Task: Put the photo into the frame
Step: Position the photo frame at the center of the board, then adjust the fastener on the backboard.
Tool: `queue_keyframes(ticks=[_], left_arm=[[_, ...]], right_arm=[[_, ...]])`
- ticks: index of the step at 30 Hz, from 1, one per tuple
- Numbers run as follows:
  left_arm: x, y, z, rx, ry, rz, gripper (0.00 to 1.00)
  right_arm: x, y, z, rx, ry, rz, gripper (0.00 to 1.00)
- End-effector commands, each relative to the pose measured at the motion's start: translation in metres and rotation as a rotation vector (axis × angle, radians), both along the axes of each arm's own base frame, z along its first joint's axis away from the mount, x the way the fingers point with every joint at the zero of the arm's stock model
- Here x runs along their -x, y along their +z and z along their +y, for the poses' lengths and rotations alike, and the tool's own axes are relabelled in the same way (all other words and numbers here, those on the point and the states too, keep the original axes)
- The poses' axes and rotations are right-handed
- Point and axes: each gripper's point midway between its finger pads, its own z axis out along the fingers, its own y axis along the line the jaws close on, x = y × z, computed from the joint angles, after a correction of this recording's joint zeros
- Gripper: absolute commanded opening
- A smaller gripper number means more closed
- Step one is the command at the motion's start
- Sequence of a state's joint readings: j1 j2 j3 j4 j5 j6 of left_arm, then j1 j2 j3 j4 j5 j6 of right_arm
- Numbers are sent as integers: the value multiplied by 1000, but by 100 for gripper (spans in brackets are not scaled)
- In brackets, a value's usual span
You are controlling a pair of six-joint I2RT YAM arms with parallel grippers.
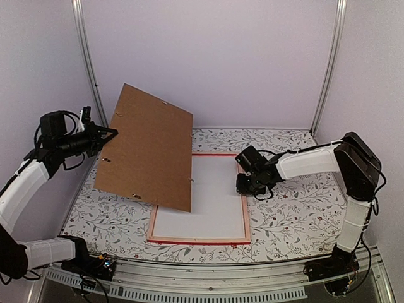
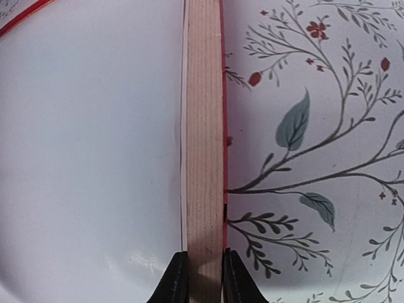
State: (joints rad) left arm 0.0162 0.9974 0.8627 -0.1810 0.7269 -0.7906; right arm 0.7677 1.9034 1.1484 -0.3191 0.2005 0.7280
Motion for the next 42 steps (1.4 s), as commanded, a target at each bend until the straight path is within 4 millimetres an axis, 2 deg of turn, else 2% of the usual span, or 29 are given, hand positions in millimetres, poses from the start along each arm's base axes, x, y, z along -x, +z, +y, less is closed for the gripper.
queue_keyframes(ticks=[1, 4, 7, 9, 12, 14, 17, 23, 24, 27, 33, 42], left_arm=[[2, 22, -29, 48, -40, -90, 0], [3, 19, -49, 73, -69, -96, 0], [4, 13, -64, 98, -95, -84, 0], [3, 9, -73, 114, -107, -78, 0], [3, 0, -85, 142, -119, -57, 0], [3, -6, -94, 166, -133, -45, 0], [2, -17, -106, 186, -153, -16, 0], [1, -37, -127, 214, -169, 19, 0], [0, -38, -128, 213, -166, 19, 0], [-1, -43, -134, 214, -165, 17, 0], [-3, -51, -143, 241, -177, 24, 0], [-9, -69, -152, 255, -172, 41, 0]], right_arm=[[14, -8, -39, 61, -95, 36, 18], [14, -2, -40, 46, -102, 27, 19], [12, 2, -42, 40, -100, 20, 25], [9, 9, -44, 27, -98, 12, 31], [4, 28, -42, -6, -65, -17, 48], [2, 40, -39, -35, -33, -28, 56], [-1, 60, -39, -76, -7, -52, 59], [-7, 93, -52, -131, 3, -107, 60], [-7, 97, -51, -138, 22, -117, 61], [2, 110, -30, -222, 145, -112, 64], [25, 113, -4, -344, 330, -87, 72], [50, 99, 17, -395, 409, -37, 75]])
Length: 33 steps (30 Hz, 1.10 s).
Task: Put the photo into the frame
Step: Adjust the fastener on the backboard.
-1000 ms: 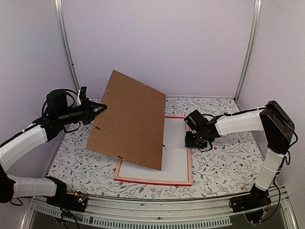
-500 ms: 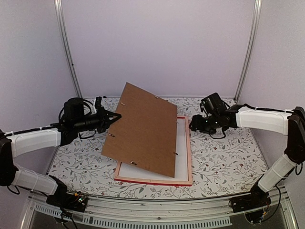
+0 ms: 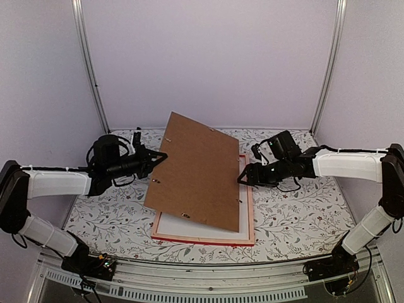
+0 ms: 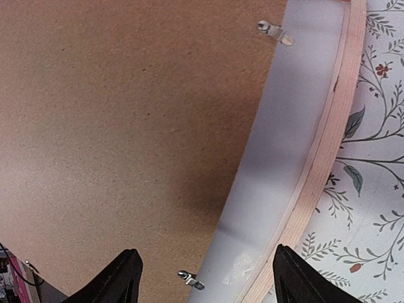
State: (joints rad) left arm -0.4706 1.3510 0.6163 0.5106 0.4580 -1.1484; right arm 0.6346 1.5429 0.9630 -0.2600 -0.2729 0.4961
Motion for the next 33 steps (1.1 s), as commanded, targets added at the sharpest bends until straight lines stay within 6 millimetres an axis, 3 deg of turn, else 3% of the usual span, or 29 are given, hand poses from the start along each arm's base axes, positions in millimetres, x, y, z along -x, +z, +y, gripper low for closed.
queue_keyframes(ticks=[1, 11, 23, 33], left_arm=[[-4, 27, -10, 81, -7, -105, 0], [-5, 17, -15, 99, -2, -89, 0], [-6, 17, -14, 103, 12, -91, 0], [-10, 13, -10, 69, 40, -93, 0]], right_arm=[[14, 5, 20, -50, 79, -11, 75], [30, -22, 32, -26, 94, 55, 75], [45, -36, 38, -27, 105, 100, 74], [54, -36, 41, -24, 106, 112, 73]])
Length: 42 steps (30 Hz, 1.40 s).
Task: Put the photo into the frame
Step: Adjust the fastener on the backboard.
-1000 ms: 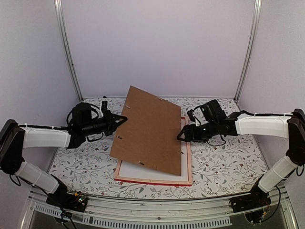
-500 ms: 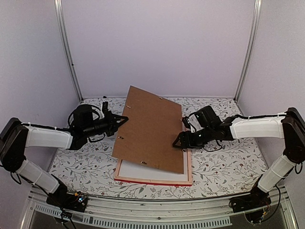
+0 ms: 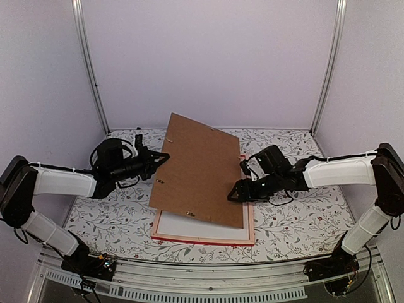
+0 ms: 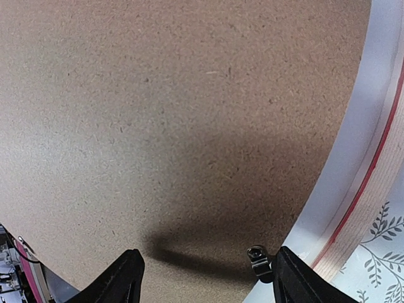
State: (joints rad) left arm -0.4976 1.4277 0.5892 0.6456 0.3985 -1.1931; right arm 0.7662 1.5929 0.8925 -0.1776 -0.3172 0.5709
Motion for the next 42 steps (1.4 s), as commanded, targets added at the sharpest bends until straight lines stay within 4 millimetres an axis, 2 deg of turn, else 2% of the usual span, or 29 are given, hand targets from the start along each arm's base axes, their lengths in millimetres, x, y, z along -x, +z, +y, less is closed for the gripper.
queue_keyframes(ticks=[1, 9, 18, 26, 31, 38, 42], left_arm=[[-1, 24, -4, 34, 3, -95, 0], [-4, 17, -1, 13, 27, -91, 0], [-2, 14, -3, 21, 15, -82, 0], [7, 16, -8, 62, -36, -60, 0], [12, 16, -14, 110, -75, -33, 0], [9, 6, -18, 113, -78, -12, 0], [5, -2, -21, 109, -81, 1, 0]], right_arm=[[5, -3, 4, 4, -2, 14, 73], [11, -9, 4, 70, -14, 21, 73], [10, -15, -17, 173, -89, 21, 75], [3, 8, -35, 193, -144, -45, 76], [-8, 20, -58, 204, -202, -70, 76], [-24, 36, -92, 215, -284, -113, 76], [-25, 37, -103, 221, -299, -121, 76]])
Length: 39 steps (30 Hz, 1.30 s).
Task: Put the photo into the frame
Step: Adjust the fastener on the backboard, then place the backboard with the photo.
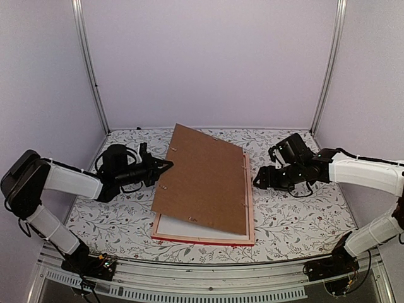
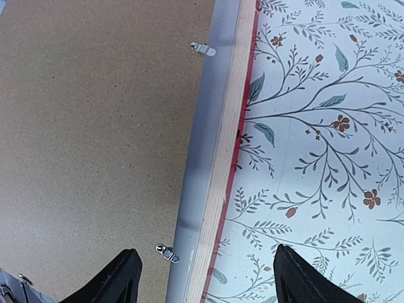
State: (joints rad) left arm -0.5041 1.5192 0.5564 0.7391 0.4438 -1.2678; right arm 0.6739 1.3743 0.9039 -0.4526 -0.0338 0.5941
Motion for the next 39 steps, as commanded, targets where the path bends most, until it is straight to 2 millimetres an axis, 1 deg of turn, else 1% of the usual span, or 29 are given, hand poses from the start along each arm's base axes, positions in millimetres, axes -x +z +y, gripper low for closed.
queue_keyframes(ticks=[1, 5, 12, 28, 37, 39], left_arm=[[-1, 24, -13, 74, -40, -82, 0], [-1, 16, -17, 84, -51, -63, 0], [0, 13, -19, 94, -61, -52, 0], [0, 3, -19, 79, -55, -27, 0], [2, -9, -18, 60, -52, 1, 0], [2, -9, -19, 64, -54, 1, 0]], right_arm=[[1, 1, -17, 36, -17, -16, 76], [3, -4, -22, 45, -23, -9, 76], [3, -13, -27, 55, -32, 2, 76], [4, -20, -27, 56, -30, 16, 76], [4, -26, -27, 63, -28, 27, 75], [5, -28, -27, 65, -28, 30, 75]])
